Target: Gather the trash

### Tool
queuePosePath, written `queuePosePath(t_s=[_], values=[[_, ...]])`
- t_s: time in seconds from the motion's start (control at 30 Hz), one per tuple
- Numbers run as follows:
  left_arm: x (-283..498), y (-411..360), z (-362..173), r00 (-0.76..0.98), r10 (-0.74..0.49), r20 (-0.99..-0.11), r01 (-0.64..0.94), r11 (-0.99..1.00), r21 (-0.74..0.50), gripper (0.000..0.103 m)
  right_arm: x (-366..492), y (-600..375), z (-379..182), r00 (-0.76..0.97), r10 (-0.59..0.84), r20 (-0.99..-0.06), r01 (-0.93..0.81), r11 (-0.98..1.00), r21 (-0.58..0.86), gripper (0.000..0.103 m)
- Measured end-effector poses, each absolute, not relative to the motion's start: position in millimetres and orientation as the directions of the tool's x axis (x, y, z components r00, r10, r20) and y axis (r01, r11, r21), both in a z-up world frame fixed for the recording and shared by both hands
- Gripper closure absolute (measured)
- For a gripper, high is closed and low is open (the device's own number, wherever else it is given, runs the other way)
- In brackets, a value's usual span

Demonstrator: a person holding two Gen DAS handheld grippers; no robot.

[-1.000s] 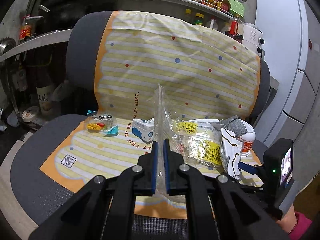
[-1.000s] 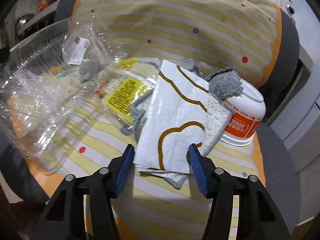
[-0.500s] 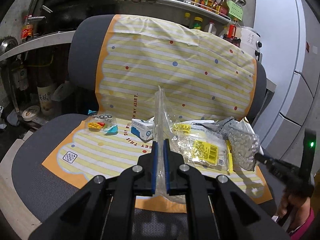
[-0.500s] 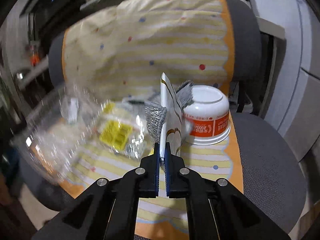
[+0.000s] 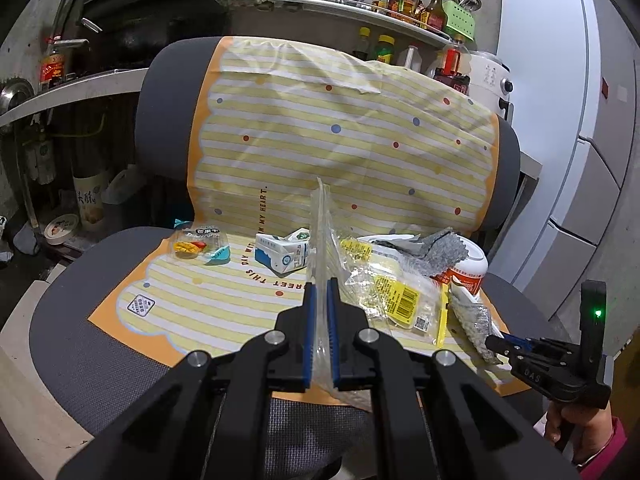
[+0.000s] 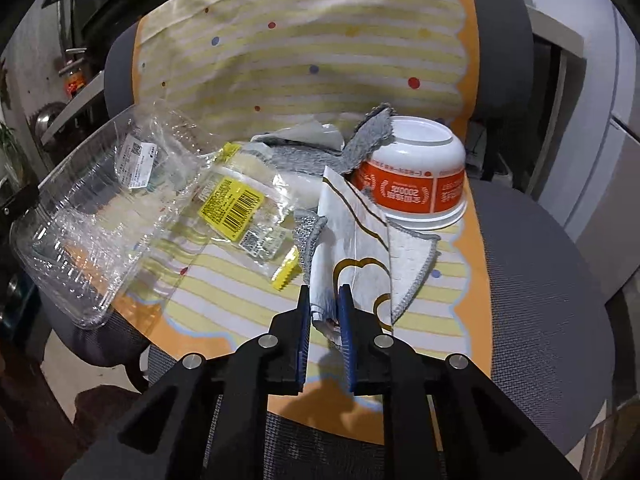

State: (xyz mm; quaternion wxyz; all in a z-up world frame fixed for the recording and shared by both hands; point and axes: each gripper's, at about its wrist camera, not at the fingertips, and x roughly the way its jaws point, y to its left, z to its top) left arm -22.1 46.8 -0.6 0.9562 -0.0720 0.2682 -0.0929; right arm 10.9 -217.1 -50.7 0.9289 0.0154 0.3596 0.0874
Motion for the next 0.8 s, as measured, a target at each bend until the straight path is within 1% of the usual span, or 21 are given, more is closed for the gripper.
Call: queuePosePath(t_s=[0.03, 0.07, 0.1, 0.13, 0.2, 0.27, 0.4, 0.47, 0.63, 0.7, 0.73, 0.77, 0.8], values=[[-22.2, 46.8, -0.7, 0.839, -0.216, -0.5, 0.138, 0.972, -0.188, 0.099, 12.8, -218.5, -51.5, 0.724, 0.175, -0.667, -0.154, 0.984, 0.092, 0.082], [-21.8, 47.0, -0.6, 0.838, -0.217, -0.501, 0.14, 0.972, -0.187, 0.099, 11.0, -219.3, -52.0, 0.721, 0.181, -0.669, -0.162, 0.983, 0.09, 0.071], [-22.0, 46.8, -0.4, 0.837, -0.217, -0.502, 0.14, 0.972, -0.188, 0.099, 9.0, -219.5, -52.6, 0.72, 0.185, -0.669, -0.169, 0.982, 0.089, 0.058], [-22.2, 47.2, -0.4, 0.837, -0.217, -0.503, 0.139, 0.972, -0.188, 0.099, 6.4, -218.8, -54.0, 0.718, 0.188, -0.671, -0.18, 0.98, 0.081, 0.055], [-22.5, 48.0, -0.6, 0.835, -0.22, -0.504, 0.14, 0.971, -0.191, 0.099, 1.4, -216.2, -56.3, 0.719, 0.169, -0.675, -0.187, 0.981, 0.047, 0.063], [-22.3, 48.0, -1.2, 0.834, -0.219, -0.506, 0.138, 0.972, -0.192, 0.099, 0.4, -213.6, -60.7, 0.708, 0.157, -0.689, -0.196, 0.98, 0.022, 0.065], [-22.1, 48.1, -1.4, 0.836, -0.216, -0.505, 0.137, 0.972, -0.19, 0.099, -5.4, -207.7, -65.0, 0.705, 0.157, -0.692, -0.222, 0.975, -0.004, 0.056], [-21.7, 48.5, -2.3, 0.835, -0.217, -0.505, 0.136, 0.972, -0.192, 0.099, -5.6, -204.4, -67.2, 0.712, 0.152, -0.685, -0.222, 0.975, -0.015, 0.056], [-20.6, 47.8, -3.2, 0.831, -0.218, -0.512, 0.136, 0.972, -0.192, 0.099, -2.0, -185.3, -78.7, 0.717, 0.092, -0.691, -0.247, 0.96, -0.129, 0.056], [-20.3, 48.0, -3.2, 0.831, -0.219, -0.512, 0.136, 0.972, -0.193, 0.099, -1.1, -181.4, -82.5, 0.732, 0.052, -0.68, -0.241, 0.953, -0.186, 0.058], [-20.4, 48.0, -3.3, 0.83, -0.22, -0.513, 0.138, 0.971, -0.194, 0.099, -0.6, -182.5, -83.1, 0.734, 0.053, -0.677, -0.241, 0.952, -0.188, 0.063], [-20.6, 47.5, -2.9, 0.83, -0.22, -0.512, 0.139, 0.971, -0.192, 0.099, 0.0, -185.1, -82.7, 0.73, 0.059, -0.681, -0.243, 0.954, -0.177, 0.079], [-20.7, 47.8, -3.2, 0.831, -0.218, -0.512, 0.137, 0.972, -0.191, 0.099, 0.1, -187.3, -81.9, 0.727, 0.065, -0.684, -0.245, 0.955, -0.17, 0.09]])
